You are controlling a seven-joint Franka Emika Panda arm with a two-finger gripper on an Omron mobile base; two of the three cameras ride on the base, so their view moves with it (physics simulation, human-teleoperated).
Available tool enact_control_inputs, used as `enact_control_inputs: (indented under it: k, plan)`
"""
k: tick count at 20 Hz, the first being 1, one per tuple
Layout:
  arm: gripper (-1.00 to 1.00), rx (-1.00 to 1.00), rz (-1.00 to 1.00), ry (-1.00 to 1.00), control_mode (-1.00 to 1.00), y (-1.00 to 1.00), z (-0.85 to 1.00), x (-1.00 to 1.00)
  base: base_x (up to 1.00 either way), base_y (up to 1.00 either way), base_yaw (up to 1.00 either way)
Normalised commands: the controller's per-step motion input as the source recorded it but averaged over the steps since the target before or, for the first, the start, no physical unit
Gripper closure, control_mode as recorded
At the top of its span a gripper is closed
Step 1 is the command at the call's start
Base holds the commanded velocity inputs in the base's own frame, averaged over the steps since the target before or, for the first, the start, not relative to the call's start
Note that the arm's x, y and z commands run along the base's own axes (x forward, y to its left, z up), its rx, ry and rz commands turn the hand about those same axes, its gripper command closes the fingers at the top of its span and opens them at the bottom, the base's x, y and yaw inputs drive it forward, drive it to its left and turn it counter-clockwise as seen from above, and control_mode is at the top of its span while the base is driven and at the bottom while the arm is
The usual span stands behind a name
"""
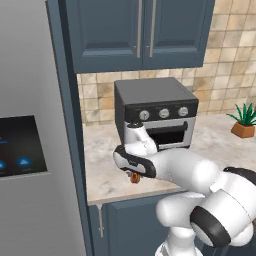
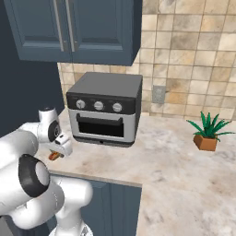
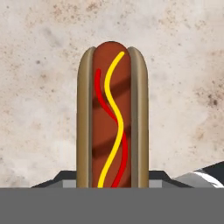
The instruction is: Store the hot dog in the freezer for long-term storage. Close the freezer door after placing the cooked food.
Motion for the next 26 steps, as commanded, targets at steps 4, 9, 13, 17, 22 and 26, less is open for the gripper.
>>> enact_control_inputs:
  k: [4,9,13,17,22,26]
  plan:
    - [1.00,0.00,0.20,0.05,-1.00,-0.44,0.63,-0.47,0.00,0.00,0.00]
    - [1.00,0.17,0.12,0.04,-1.00,-0.41,0.83,-0.41,0.00,0.00,0.00]
    - [1.00,0.06,0.11,0.00,-1.00,-0.61,0.55,-0.41,0.00,0.00,0.00]
    - [1.00,-0.06,0.00,0.04,-1.00,-0.60,0.49,-0.38,0.00,0.00,0.00]
    - [1.00,-0.18,0.00,0.12,-1.00,-0.50,0.37,-0.13,0.00,0.00,0.00]
    - [1.00,-0.27,0.00,0.09,-1.00,-0.32,0.34,-0.10,0.00,0.00,0.00]
